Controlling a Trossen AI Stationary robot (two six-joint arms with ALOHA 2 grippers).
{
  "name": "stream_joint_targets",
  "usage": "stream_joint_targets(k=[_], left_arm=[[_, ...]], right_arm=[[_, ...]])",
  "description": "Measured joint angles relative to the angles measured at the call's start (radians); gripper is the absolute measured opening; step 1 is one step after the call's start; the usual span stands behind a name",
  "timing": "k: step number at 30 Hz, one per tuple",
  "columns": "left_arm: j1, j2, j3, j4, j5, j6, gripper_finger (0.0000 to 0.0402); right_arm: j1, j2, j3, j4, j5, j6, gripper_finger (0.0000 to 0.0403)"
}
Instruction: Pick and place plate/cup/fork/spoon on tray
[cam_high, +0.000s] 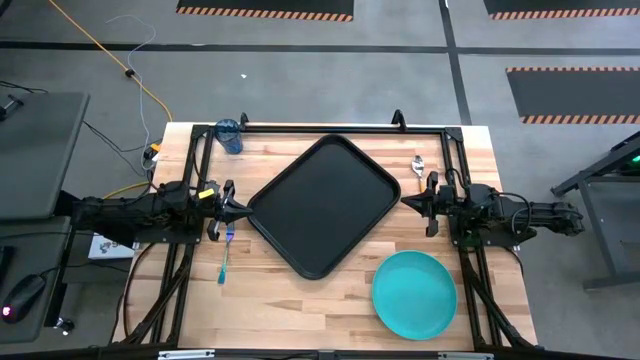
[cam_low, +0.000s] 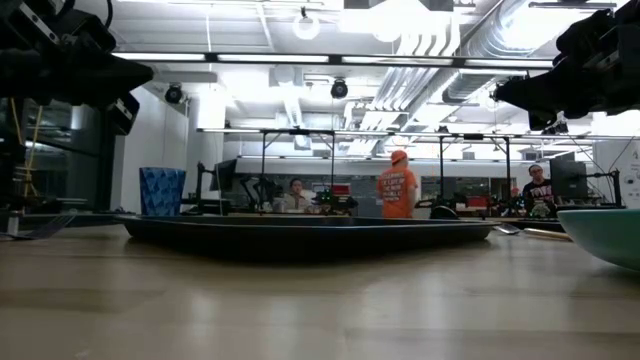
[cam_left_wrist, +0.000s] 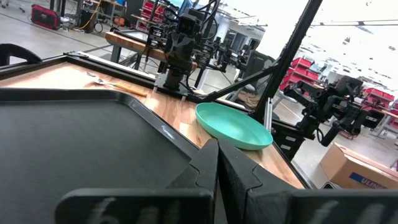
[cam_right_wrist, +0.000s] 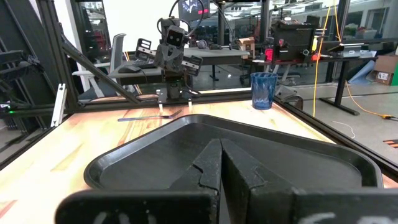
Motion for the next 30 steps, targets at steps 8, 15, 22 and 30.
stream_joint_targets(k=[8, 15, 22, 30], left_arm=[[0.001, 0.0, 0.0, 0.13, -0.136, -0.125, 0.0], [0.001, 0.0, 0.0, 0.432, -0.307, -0.256, 0.0], [0.001, 0.005, 0.012, 0.484, -0.564, -0.245, 0.0001], [0.025, 0.177, 0.279, 0.094, -0.635, -0.253, 0.0075]], right_arm=[[0.0, 0.0, 0.0, 0.0, 0.0, 0.0, 0.0], [0.0, 0.0, 0.0, 0.0, 0.0, 0.0, 0.0], [0.0, 0.0, 0.0, 0.0, 0.0, 0.0, 0.0], [0.0, 0.0, 0.0, 0.0, 0.0, 0.0, 0.0]])
